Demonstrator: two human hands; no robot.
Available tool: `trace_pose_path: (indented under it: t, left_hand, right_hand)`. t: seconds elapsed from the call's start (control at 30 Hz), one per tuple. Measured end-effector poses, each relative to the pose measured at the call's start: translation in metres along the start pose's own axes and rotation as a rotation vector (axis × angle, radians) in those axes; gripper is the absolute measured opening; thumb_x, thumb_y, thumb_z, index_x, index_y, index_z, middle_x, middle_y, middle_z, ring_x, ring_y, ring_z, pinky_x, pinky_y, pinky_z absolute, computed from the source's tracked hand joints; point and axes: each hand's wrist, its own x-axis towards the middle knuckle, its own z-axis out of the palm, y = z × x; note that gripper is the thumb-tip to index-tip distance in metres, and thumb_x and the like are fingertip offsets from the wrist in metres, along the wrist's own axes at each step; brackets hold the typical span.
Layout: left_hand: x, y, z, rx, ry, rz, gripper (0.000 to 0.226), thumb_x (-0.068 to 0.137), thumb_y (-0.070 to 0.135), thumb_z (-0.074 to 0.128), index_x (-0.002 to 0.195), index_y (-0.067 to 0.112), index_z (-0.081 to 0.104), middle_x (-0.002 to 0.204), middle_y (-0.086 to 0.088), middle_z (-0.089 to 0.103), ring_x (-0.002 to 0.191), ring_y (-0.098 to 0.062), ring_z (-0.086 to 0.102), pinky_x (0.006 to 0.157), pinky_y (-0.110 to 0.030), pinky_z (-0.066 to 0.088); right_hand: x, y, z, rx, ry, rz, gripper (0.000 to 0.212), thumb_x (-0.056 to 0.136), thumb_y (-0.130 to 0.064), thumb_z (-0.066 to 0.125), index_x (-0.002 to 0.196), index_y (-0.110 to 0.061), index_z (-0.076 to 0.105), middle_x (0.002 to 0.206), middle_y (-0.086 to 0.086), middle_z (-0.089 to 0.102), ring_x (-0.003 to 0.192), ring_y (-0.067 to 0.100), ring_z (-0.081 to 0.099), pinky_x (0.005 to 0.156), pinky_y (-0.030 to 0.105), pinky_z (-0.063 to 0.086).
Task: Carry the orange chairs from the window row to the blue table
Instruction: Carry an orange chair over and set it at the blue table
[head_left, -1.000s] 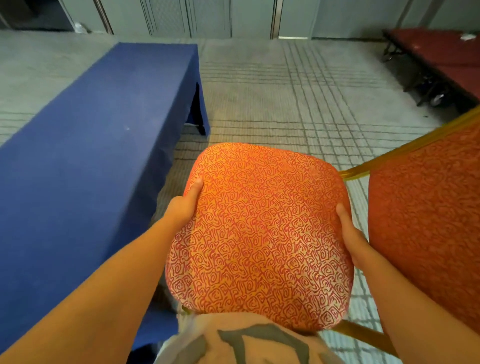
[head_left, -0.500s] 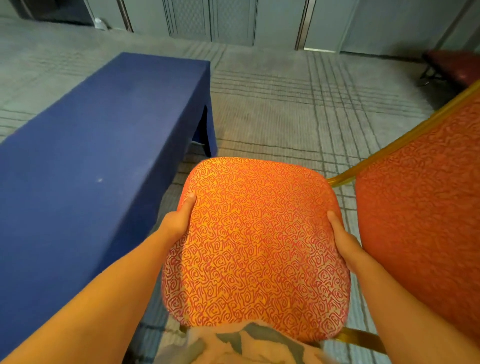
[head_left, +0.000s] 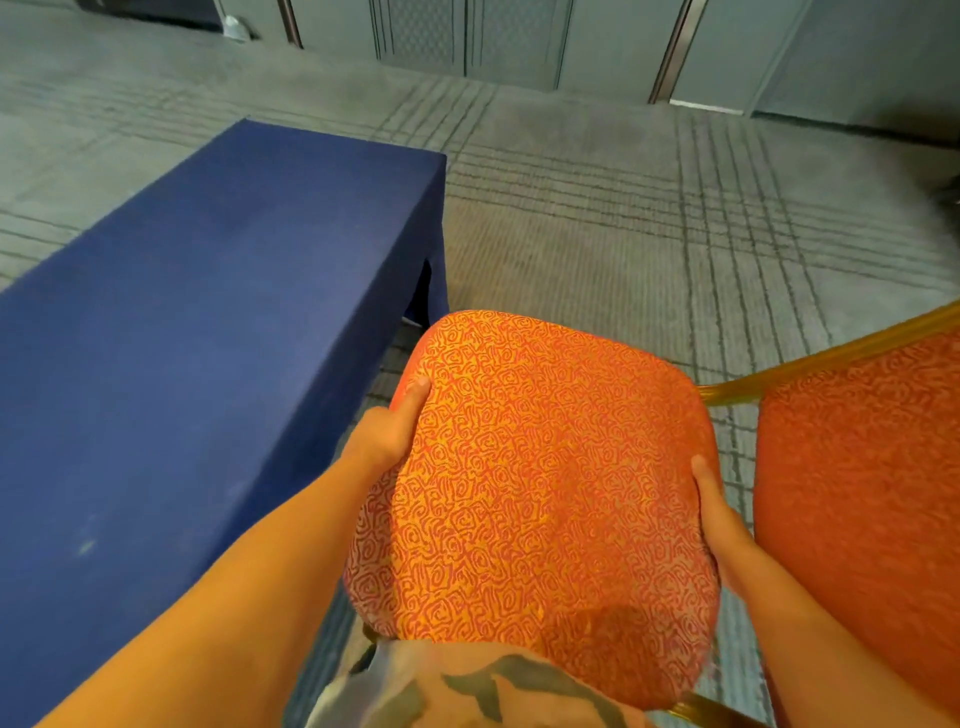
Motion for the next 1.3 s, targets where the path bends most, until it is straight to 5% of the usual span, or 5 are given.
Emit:
trace_pose_path:
  t: [0.37, 0.53, 0.73, 0.9, 1.3]
  left_hand:
    - [0.201, 0.12, 0.001, 0.019, -0.021, 0.004, 0.072, 0.082, 0.079, 0.032, 0.098, 0.016, 0.063, 0.094, -0.005, 0.064, 0.082, -0.019, 0.06, 0.083, -0.039, 0.045]
    - [0.281, 0.128, 0.03, 0.004, -0.014, -0.093, 0.079, 0.078, 0.081, 0.038, 0.108, 0.011, 0.062, 0.094, -0.004, 0.065, 0.084, -0.019, 0.061, 0.08, -0.039, 0.046]
    - [0.375, 0.119, 0.079, 0.051, 0.043, -0.181, 0.081, 0.08, 0.079, 0.039, 0.112, 0.007, 0.059, 0.103, -0.01, 0.063, 0.089, -0.026, 0.058, 0.081, -0.04, 0.043]
    - [0.449, 0.092, 0.117, 0.062, 0.073, -0.245, 0.086, 0.083, 0.074, 0.041, 0.122, -0.001, 0.057, 0.115, -0.017, 0.06, 0.1, -0.031, 0.056, 0.084, -0.036, 0.037]
    - [0.555, -0.009, 0.182, 0.128, 0.085, -0.307, 0.088, 0.082, 0.073, 0.042, 0.123, -0.003, 0.059, 0.125, -0.028, 0.058, 0.119, -0.035, 0.054, 0.094, -0.04, 0.038]
  right_hand:
    - [0.143, -0.158, 0.074, 0.073, 0.122, 0.08, 0.13, 0.02, -0.102, 0.055, 0.115, -0.014, 0.069, 0.109, 0.013, 0.071, 0.102, 0.033, 0.066, 0.102, 0.048, 0.048]
    - [0.2, -0.195, 0.104, 0.056, 0.141, 0.142, 0.088, 0.077, -0.079, 0.055, 0.129, -0.008, 0.06, 0.114, 0.013, 0.064, 0.103, 0.03, 0.06, 0.099, 0.041, 0.047]
    - [0.297, -0.192, 0.123, 0.018, 0.081, 0.232, 0.05, 0.086, -0.07, 0.052, 0.093, -0.021, 0.063, 0.091, 0.004, 0.068, 0.088, 0.024, 0.063, 0.074, 0.033, 0.049]
    - [0.366, -0.174, 0.143, 0.007, 0.058, 0.266, 0.047, 0.09, -0.066, 0.05, 0.094, -0.022, 0.065, 0.092, 0.002, 0.07, 0.086, 0.021, 0.064, 0.064, 0.027, 0.046]
    - [0.489, -0.084, 0.193, 0.084, 0.029, 0.408, 0.043, 0.082, -0.067, 0.06, 0.098, -0.028, 0.066, 0.109, 0.007, 0.073, 0.102, 0.028, 0.067, 0.087, 0.041, 0.054]
